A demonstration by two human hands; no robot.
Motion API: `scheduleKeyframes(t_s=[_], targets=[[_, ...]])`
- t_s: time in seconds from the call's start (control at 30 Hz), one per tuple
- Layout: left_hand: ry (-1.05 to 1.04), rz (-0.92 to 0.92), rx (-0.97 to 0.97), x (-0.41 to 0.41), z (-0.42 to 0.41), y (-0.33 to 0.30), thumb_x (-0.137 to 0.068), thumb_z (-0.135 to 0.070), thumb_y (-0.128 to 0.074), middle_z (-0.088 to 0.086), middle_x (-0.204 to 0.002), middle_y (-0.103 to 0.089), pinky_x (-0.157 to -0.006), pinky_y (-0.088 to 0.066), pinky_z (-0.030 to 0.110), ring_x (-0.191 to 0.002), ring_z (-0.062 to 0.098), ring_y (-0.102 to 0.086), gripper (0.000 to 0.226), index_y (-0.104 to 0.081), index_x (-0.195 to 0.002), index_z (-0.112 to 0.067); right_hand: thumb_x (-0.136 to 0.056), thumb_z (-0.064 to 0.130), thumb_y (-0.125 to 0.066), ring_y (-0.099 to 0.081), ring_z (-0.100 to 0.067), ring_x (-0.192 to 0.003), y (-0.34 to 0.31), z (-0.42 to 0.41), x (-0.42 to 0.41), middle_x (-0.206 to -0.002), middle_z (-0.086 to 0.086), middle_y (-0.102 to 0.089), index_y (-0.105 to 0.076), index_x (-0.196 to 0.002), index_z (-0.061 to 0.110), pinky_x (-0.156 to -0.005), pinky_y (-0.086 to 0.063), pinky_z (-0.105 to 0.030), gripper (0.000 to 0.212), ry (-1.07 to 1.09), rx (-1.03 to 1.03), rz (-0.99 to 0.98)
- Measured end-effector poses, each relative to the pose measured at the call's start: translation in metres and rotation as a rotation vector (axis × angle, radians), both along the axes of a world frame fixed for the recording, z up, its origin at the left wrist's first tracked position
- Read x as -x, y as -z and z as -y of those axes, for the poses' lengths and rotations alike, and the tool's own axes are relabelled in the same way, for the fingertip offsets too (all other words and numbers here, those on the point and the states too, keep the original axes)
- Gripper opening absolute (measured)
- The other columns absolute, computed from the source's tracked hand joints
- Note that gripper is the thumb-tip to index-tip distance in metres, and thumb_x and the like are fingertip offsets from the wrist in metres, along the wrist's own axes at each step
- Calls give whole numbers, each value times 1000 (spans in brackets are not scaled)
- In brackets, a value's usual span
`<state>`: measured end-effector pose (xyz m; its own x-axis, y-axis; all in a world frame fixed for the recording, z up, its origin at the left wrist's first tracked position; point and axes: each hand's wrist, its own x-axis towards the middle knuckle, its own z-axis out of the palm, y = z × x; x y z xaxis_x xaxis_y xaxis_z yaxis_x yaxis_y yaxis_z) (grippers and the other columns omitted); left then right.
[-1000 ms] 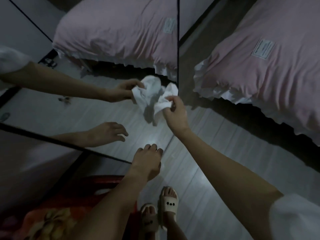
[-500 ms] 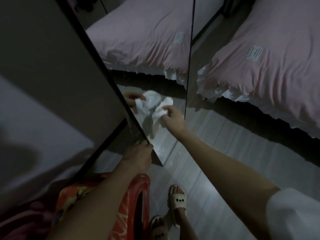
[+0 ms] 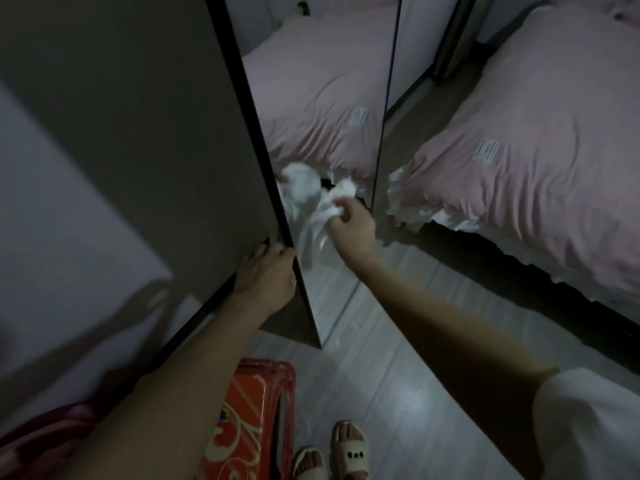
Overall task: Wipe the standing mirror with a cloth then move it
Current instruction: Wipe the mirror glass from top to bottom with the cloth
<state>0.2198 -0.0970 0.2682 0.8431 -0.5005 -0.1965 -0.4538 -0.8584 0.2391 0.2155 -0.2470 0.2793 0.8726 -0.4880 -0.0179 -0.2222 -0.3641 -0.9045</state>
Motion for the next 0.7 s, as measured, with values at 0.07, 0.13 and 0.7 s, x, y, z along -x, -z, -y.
scheduleKeyframes(t_s=[0.07,0.13,0.7], targets=[[-73,62,12,-3,-2,-9,-92,-20,-43,11,-125,-49,-91,-40,40,-114,30,-46,32,-49,-123,-12,-87,6,-49,-53,-16,-85,-29,4,-16,-99,-5,-55,-57,-114,8,-74,-42,-23,27,53,12,170],[-123,95,18,-3,-4,-15,-93,-20,-42,10,-128,-47,-90,-38,39,-115,30,-45,34,-46,-125,-12,-88,7,-50,-50,-13,-90,-49,3,-32,-105,-5,-54,-56,-116,9,-73,-40,-13,28,37,66,299],[-244,107,139,-10,-8,-49,-93,-24,-44,9,-140,-36,-96,-36,41,-124,30,-39,49,-29,-139,-15,-87,6,-47,-52,-10,-75,-77,3,-45,-91,-2,-57,-58,-114,8,-61,-44,-13,29,-148,-10,52]])
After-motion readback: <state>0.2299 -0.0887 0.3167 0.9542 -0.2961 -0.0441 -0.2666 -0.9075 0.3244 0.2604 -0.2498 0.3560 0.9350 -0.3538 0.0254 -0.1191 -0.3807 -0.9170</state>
